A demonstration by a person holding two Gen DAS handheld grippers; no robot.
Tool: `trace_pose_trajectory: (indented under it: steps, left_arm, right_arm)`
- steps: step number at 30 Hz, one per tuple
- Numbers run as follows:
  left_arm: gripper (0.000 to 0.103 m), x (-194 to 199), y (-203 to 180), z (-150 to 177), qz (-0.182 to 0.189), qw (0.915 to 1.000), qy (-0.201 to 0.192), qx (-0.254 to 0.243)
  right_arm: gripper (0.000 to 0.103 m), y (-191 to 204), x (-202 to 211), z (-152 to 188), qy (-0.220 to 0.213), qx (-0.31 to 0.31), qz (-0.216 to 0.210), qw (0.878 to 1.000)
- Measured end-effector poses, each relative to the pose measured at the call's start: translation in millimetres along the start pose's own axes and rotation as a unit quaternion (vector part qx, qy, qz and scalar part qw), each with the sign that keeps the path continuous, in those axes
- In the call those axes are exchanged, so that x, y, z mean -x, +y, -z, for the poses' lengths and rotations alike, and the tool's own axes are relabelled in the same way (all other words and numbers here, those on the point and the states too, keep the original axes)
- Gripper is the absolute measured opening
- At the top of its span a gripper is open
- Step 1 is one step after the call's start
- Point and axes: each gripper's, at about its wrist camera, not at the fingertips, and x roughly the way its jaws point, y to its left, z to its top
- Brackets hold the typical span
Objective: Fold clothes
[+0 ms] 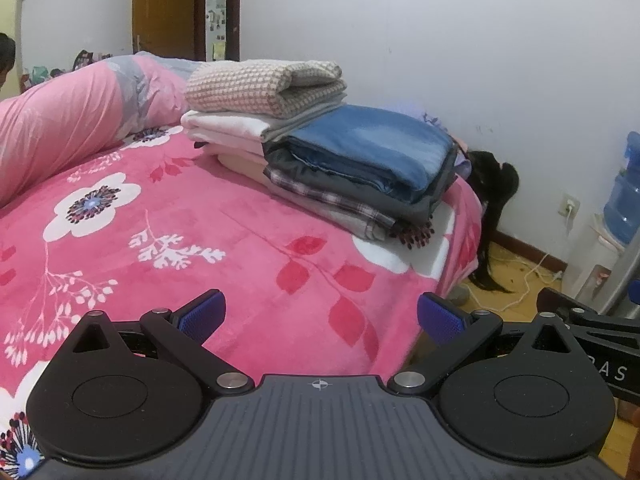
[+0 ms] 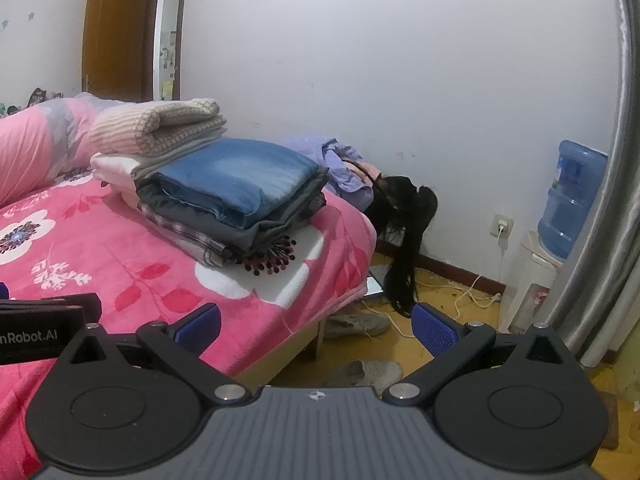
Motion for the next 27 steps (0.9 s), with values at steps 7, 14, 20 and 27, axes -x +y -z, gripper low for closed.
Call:
trace_pose_trajectory:
  steps: [7,14,20,27]
  left_arm:
    - [0.103,-0.9,3.2,-2.4,-0.002,1.0000,0.008,0.001]
    - [0.103,2.1,5.5,-4.9,0.002,1.0000,0.006,0.002]
    - [0.103,0.8,6.5,-4.1,0.004,1.0000,0.008,0.003]
    - [0.103,2.1,1.8,-4.2,0.004,0.9999,-0.002,0.010]
  right_arm:
    - [0.103,0.5,-1.0,-2.0,0.003,-0.002,-0.002,1.000]
    - [0.103,0.2,0.3,-5.9,0.001,-0.004,-0.003,1.000]
    - [0.103,-4.9,1.7,0.0,0.004,-0.023,-0.004,1.000]
    - [0.103,-5.7,3.7,-5.4,-0.004,-0.014,-0.007,1.000]
